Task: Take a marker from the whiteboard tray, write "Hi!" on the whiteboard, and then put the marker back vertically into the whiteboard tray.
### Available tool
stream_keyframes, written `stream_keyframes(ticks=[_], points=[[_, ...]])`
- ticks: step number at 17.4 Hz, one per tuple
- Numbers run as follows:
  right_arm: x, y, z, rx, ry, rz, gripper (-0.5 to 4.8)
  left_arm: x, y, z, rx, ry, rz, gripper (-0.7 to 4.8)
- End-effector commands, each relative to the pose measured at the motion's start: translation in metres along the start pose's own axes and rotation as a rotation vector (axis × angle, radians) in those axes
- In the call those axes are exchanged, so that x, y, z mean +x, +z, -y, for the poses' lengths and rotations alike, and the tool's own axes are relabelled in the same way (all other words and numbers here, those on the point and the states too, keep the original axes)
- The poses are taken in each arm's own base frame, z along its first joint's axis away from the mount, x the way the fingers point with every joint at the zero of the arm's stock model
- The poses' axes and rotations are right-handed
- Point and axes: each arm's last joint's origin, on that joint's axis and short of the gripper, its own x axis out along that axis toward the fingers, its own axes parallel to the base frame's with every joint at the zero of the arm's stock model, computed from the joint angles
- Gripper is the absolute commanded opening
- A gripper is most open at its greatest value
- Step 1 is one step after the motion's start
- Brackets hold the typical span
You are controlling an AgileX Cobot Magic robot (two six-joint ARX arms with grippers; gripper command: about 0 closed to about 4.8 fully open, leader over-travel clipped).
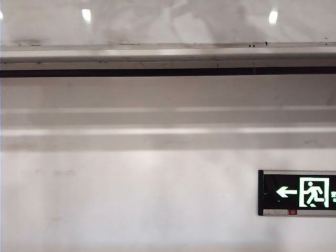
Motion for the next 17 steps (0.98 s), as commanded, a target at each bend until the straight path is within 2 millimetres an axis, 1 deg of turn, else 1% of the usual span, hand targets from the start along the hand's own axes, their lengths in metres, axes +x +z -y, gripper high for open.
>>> stream_keyframes(ticks=[1,8,17], points=[[-0.001,0.007,0.002,0.029,-0.014,0.06,-0.01,-0.001,0.004,0.001,0.004,-0.007,0.021,-0.06],[-0.001,0.009,0.002,0.027,-0.019,0.076,-0.01,-0.001,0.004,0.001,0.004,-0.008,0.021,-0.06],[-0.001,-0.002,0.0,0.01,-0.001,-0.034,-0.01,-0.003,0.005,0.001,0.005,-0.008,0.025,-0.06]])
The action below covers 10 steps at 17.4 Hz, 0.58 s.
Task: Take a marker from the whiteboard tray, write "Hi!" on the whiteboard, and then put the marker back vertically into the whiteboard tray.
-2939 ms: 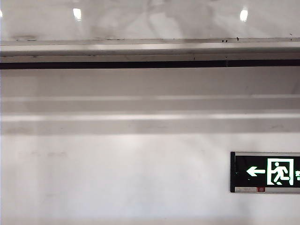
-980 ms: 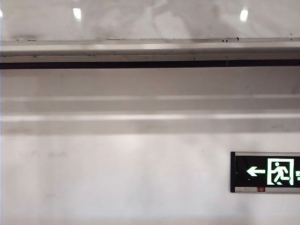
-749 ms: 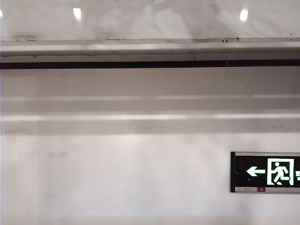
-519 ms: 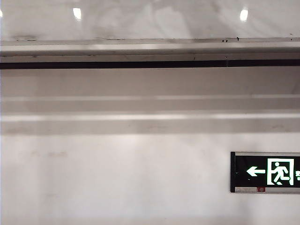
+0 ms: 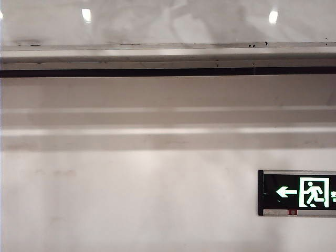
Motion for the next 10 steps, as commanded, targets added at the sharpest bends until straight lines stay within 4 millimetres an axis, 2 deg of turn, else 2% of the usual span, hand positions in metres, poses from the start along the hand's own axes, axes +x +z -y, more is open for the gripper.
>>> stream_keyframes(ticks=[1,4,8,10], points=[[-0.001,-0.004,0.0,0.018,0.004,-0.051,-0.01,-0.001,0.004,0.001,0.004,-0.008,0.02,-0.06],[-0.001,-0.008,-0.001,0.017,0.004,-0.089,-0.01,-0.001,0.004,0.001,0.004,-0.008,0.02,-0.06],[-0.022,0.015,0.011,0.06,-0.014,0.021,-0.01,-0.001,0.004,0.001,0.004,-0.008,0.02,-0.06],[-0.02,0.014,0.017,0.052,-0.036,0.018,-0.01,-0.001,0.004,0.001,-0.011,-0.008,0.02,-0.06]])
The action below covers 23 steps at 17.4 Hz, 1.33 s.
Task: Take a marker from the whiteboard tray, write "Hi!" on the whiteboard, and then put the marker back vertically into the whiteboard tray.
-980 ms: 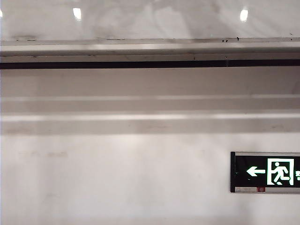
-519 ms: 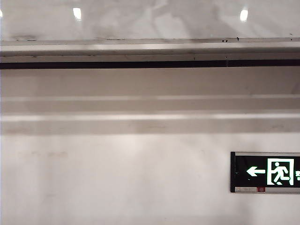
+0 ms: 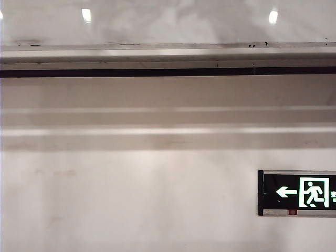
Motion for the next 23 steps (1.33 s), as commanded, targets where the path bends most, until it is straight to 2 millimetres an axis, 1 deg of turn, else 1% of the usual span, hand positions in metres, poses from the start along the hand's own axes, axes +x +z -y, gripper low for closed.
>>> stream_keyframes(ticks=[1,7,15,17,19,21,23], points=[[0.006,-0.002,0.008,-0.005,-0.026,0.001,-0.01,-0.001,0.004,0.001,-0.019,-0.016,0.02,-0.06],[0.015,-0.011,0.005,-0.016,-0.024,-0.026,-0.01,-0.001,0.004,0.001,-0.018,-0.026,0.02,-0.06],[0.016,-0.022,0.003,-0.041,-0.015,-0.13,-0.01,-0.001,0.004,0.001,-0.018,-0.026,0.02,-0.06],[0.011,-0.015,0.006,-0.026,-0.012,-0.091,-0.01,-0.001,0.004,0.001,-0.018,-0.026,0.019,-0.06],[0.0,0.0,0.006,-0.006,0.004,-0.001,-0.01,-0.001,0.004,0.001,-0.018,-0.026,0.02,-0.06],[0.001,0.004,0.007,-0.016,-0.001,0.047,-0.01,-0.001,0.004,0.001,-0.018,-0.026,0.02,-0.06],[0.004,0.004,0.006,-0.014,-0.002,0.052,-0.01,-0.002,0.004,0.001,-0.018,-0.026,0.022,-0.06]])
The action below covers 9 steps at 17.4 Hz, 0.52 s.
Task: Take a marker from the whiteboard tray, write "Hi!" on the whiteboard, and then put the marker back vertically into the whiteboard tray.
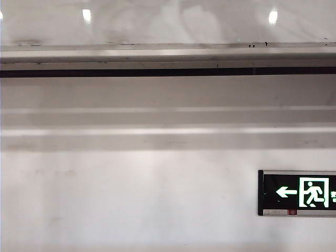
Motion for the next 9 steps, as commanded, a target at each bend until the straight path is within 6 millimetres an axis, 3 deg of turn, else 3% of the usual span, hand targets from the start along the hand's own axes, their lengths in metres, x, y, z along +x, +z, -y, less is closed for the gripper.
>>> stream_keyframes(ticks=[1,9], points=[[0.0047,-0.0025,-0.0016,-0.005,-0.002,0.004,-0.01,-0.0026,0.0045,0.0011,0.002,-0.009,0.025,-0.06],[0.0132,-0.0097,-0.0023,-0.012,-0.051,-0.021,-0.01,-0.0034,0.0049,0.0013,0.003,-0.009,0.026,-0.06]])
